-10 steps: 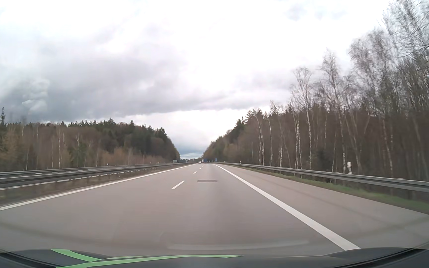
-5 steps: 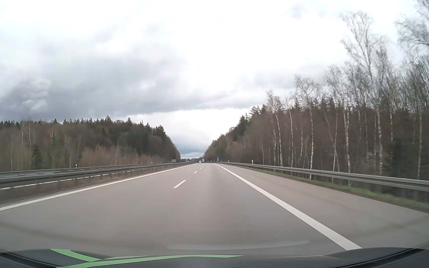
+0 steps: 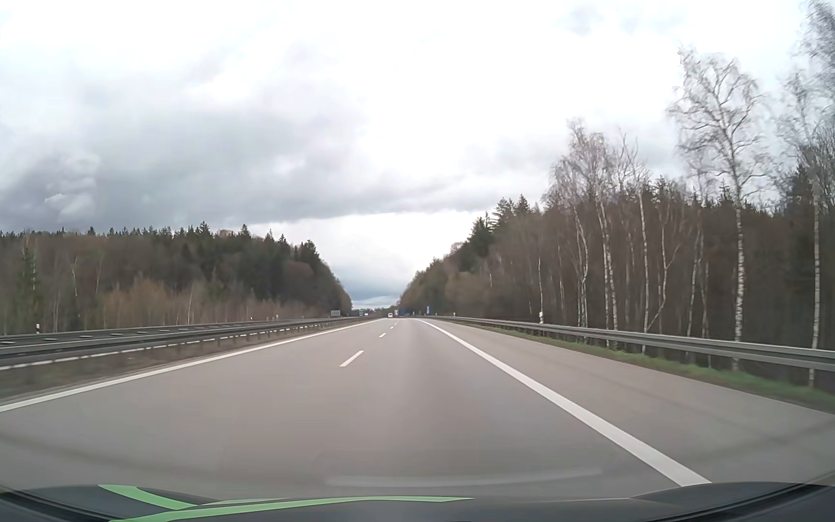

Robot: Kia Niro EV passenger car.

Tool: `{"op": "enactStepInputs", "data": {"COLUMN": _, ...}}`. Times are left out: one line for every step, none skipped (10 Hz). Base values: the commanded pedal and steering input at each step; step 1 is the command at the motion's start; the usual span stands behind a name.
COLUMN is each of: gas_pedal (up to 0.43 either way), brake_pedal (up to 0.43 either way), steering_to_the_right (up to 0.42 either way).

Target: Follow the waypoints while adhering to traffic rules and regulations

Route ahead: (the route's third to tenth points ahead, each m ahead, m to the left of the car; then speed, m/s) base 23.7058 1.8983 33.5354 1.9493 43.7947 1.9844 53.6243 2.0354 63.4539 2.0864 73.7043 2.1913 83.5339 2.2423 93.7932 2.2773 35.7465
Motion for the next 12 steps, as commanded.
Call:
{"op": "enactStepInputs", "data": {"gas_pedal": 0.441, "brake_pedal": 0.0, "steering_to_the_right": -0.004}}
{"op": "enactStepInputs", "data": {"gas_pedal": 0.441, "brake_pedal": 0.0, "steering_to_the_right": -0.004}}
{"op": "enactStepInputs", "data": {"gas_pedal": 0.441, "brake_pedal": 0.0, "steering_to_the_right": -0.004}}
{"op": "enactStepInputs", "data": {"gas_pedal": 0.441, "brake_pedal": 0.0, "steering_to_the_right": -0.004}}
{"op": "enactStepInputs", "data": {"gas_pedal": 0.441, "brake_pedal": 0.0, "steering_to_the_right": -0.004}}
{"op": "enactStepInputs", "data": {"gas_pedal": 0.441, "brake_pedal": 0.0, "steering_to_the_right": -0.004}}
{"op": "enactStepInputs", "data": {"gas_pedal": 0.441, "brake_pedal": 0.0, "steering_to_the_right": -0.004}}
{"op": "enactStepInputs", "data": {"gas_pedal": 0.441, "brake_pedal": 0.0, "steering_to_the_right": -0.004}}
{"op": "enactStepInputs", "data": {"gas_pedal": 0.441, "brake_pedal": 0.0, "steering_to_the_right": -0.004}}
{"op": "enactStepInputs", "data": {"gas_pedal": 0.441, "brake_pedal": 0.0, "steering_to_the_right": -0.004}}
{"op": "enactStepInputs", "data": {"gas_pedal": 0.441, "brake_pedal": 0.0, "steering_to_the_right": -0.004}}
{"op": "enactStepInputs", "data": {"gas_pedal": 0.441, "brake_pedal": 0.0, "steering_to_the_right": -0.003}}
